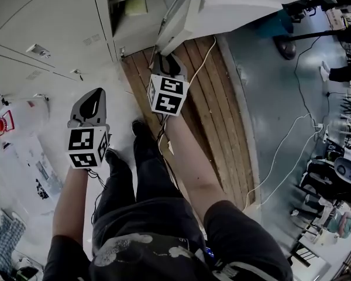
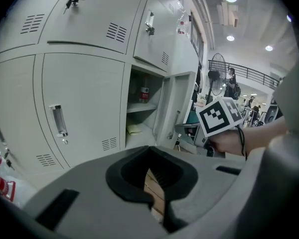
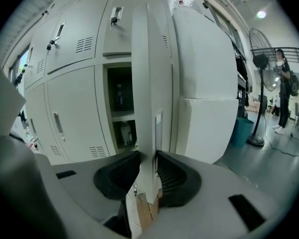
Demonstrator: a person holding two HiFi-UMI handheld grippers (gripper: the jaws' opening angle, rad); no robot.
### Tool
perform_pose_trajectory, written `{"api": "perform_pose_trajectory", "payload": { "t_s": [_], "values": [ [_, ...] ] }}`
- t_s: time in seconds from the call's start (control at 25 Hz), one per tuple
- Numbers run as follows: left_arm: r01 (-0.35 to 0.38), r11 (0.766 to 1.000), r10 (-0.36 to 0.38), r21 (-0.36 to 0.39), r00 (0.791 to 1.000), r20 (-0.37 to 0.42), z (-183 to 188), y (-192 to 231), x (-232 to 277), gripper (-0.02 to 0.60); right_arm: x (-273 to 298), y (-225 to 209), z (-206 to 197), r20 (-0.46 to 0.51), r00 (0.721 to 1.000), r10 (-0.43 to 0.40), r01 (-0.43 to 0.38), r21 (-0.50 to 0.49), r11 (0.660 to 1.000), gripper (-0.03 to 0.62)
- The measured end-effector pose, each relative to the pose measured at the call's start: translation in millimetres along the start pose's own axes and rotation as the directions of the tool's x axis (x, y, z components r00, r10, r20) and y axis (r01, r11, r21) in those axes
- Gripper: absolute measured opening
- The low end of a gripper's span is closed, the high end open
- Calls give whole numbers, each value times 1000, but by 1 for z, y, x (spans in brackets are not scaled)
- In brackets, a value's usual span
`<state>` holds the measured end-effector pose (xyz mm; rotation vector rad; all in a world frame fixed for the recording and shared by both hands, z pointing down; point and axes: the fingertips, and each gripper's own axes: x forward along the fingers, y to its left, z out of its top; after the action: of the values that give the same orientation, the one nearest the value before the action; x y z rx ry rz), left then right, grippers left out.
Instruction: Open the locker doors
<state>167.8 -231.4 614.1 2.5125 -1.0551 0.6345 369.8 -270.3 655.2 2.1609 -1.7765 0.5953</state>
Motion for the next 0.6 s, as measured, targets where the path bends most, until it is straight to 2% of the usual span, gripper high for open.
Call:
{"api": "perform_pose_trajectory", "payload": {
  "t_s": [0.4, 0.6],
  "values": [
    [46, 999, -46, 6, 999, -6, 2, -26, 17, 8, -16, -58, -7, -9, 997, -74, 74, -15, 997, 112],
    [64, 998, -64, 3, 998, -8, 4, -42, 29, 8, -18, -88, -7, 10, 997, -75, 75, -16, 997, 110]
  ]
}}
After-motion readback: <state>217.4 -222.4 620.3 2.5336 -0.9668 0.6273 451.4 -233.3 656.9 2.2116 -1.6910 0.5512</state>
